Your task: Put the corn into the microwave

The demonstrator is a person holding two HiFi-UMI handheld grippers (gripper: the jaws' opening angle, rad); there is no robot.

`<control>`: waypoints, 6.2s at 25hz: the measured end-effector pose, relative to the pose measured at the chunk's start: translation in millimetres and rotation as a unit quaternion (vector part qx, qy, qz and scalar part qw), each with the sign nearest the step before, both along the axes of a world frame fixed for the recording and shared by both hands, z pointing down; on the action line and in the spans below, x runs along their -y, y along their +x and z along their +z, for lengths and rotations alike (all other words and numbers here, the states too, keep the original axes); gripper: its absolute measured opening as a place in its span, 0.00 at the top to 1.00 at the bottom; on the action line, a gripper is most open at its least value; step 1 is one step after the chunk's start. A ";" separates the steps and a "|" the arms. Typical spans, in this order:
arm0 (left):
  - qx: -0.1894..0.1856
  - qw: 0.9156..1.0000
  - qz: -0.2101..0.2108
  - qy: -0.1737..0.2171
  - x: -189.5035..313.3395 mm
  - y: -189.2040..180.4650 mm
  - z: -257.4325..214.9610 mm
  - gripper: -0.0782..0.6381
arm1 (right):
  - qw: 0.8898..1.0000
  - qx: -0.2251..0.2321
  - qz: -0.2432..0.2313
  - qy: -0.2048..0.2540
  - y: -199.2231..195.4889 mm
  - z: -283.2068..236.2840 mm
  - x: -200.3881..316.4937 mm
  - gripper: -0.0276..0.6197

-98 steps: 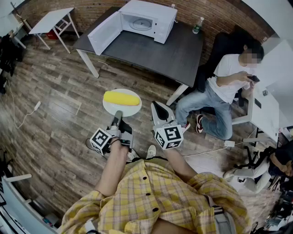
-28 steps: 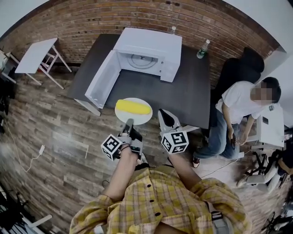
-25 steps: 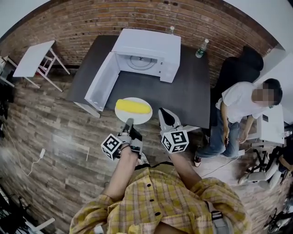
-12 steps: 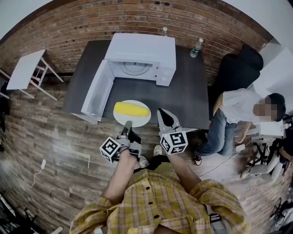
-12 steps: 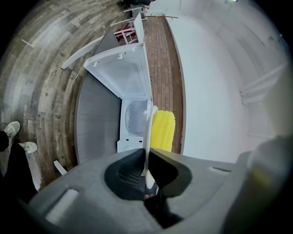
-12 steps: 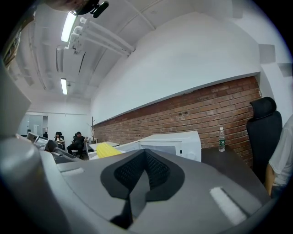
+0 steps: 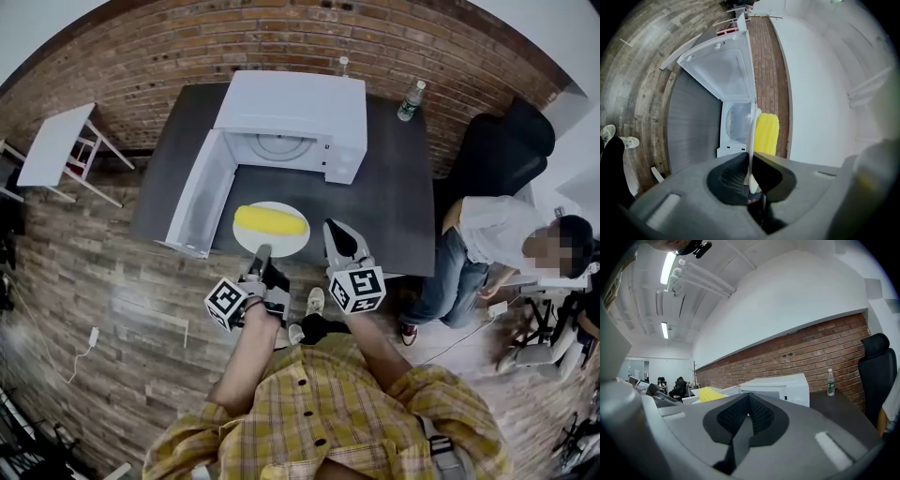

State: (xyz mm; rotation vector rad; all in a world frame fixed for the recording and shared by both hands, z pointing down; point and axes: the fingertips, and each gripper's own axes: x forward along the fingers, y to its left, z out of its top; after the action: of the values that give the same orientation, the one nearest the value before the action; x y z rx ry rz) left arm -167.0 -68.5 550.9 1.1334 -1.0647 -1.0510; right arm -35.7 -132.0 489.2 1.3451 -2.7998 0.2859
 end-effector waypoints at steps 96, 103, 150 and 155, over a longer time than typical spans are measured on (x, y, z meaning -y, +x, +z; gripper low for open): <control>0.044 0.986 0.025 -0.158 299.9 -69.3 190.8 0.85 | 0.996 -0.047 0.041 -0.071 -38.2 74.8 194.1 0.95; 0.048 0.986 0.023 -0.159 314.6 -71.2 194.4 0.86 | 0.996 -0.046 0.041 -0.067 -37.2 73.8 199.8 0.95; 0.095 0.986 0.135 -0.004 264.8 -16.6 103.2 0.89 | 0.996 -0.028 0.052 -0.065 -5.1 65.2 175.0 0.95; 0.224 0.956 0.166 0.089 248.6 -1.7 48.9 0.89 | 0.997 -0.021 0.050 -0.057 -3.3 56.1 167.3 0.95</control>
State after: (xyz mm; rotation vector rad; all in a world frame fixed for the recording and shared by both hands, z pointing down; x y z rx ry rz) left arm -168.8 -317.2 599.8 1.6864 -1.0875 -0.6437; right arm -39.0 -299.3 545.3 1.4502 -2.6418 0.4086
